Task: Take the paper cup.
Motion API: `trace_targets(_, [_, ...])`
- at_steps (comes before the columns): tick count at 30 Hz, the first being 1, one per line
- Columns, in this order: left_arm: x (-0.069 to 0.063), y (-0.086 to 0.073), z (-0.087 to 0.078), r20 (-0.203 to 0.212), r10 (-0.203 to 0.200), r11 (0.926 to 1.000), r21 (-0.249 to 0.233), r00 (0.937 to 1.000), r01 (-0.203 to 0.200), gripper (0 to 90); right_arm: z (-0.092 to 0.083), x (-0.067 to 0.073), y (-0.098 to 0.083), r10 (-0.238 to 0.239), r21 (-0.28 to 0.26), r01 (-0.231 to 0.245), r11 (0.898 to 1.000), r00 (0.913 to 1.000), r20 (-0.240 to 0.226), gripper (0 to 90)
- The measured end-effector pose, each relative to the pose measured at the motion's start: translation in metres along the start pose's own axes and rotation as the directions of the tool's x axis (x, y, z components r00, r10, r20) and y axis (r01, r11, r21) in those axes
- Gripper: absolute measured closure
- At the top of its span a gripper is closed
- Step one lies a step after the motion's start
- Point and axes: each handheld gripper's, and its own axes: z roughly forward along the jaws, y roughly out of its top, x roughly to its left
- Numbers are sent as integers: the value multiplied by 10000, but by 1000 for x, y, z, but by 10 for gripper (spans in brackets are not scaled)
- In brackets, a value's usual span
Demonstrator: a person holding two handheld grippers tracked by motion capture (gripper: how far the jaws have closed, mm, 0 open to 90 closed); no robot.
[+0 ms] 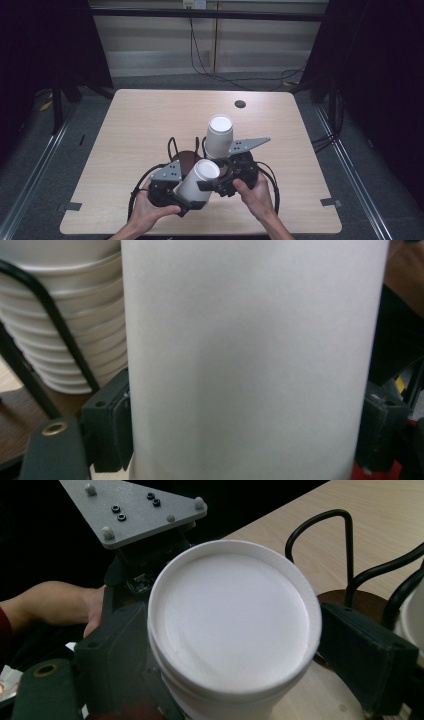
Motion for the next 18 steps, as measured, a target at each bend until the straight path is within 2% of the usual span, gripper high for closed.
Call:
trace_targets(13, [9, 0, -9, -151, 187, 9968, 779, 9997, -174, 176, -8, -6, -2, -396, 73, 397, 9992, 9990, -222, 138])
trace_targets(15, [9, 1, -10, -252, 319, 9956, 894, 9992, -295, 175, -8, -6, -2, -447, 73, 449, 9990, 9986, -272, 137])
trace_targets(16, [9, 1, -10, -336, 504, 9931, 1072, 9982, -466, 175, -9, -5, -4, -688, 106, 692, 9975, 9969, -378, 137])
trace_targets(18, [9, 4, -12, -262, 604, 9908, 1231, 9978, -567, 175, -10, -5, -4, -764, 112, 767, 9970, 9967, -283, 138])
